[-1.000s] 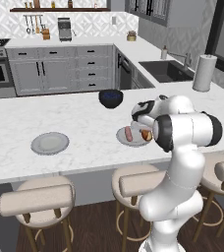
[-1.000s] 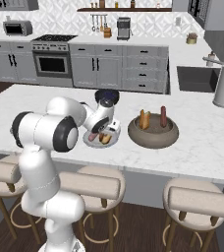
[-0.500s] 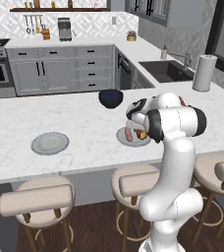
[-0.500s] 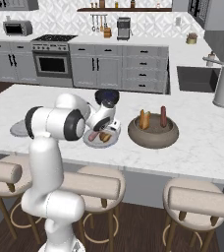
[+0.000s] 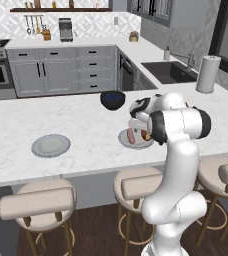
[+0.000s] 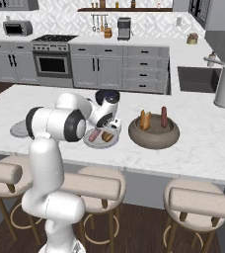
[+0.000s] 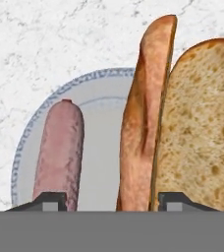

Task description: Place one bun and one sausage from the bowl on each plate.

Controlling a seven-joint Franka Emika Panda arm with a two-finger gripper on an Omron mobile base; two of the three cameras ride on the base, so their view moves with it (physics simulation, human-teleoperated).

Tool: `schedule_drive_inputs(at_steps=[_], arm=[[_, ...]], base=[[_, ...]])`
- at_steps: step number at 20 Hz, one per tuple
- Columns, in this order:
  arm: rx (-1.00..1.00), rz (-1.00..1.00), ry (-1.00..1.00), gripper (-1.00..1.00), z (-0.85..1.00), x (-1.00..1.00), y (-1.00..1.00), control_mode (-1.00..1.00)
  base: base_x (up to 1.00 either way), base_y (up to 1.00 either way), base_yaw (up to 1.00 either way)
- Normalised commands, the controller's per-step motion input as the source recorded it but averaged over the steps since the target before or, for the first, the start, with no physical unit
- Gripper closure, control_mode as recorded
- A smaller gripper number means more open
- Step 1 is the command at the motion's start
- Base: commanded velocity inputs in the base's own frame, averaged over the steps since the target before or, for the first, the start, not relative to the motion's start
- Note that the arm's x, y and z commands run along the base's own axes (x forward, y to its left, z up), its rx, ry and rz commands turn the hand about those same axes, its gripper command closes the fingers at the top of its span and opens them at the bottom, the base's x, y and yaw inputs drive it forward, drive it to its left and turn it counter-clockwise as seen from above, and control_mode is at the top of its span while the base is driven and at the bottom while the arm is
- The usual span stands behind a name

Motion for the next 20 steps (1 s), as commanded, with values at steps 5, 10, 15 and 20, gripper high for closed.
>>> schedule_drive_inputs(at_steps=[5, 10, 15, 20], arm=[[-0.01, 0.00, -0.06, -1.00, 0.41, -0.41, 0.17, -1.00], [0.04, 0.00, 0.00, -1.00, 0.15, -0.01, 0.29, -1.00], [0.16, 0.00, 0.06, -1.00, -0.16, 0.22, -0.15, -1.00], [0.31, 0.00, 0.13, -1.00, -0.63, 0.27, -0.62, -1.00]], base=[[0.00, 0.00, 0.00], [0.00, 0.00, 0.00], [0.00, 0.00, 0.00], [0.00, 0.00, 0.00]])
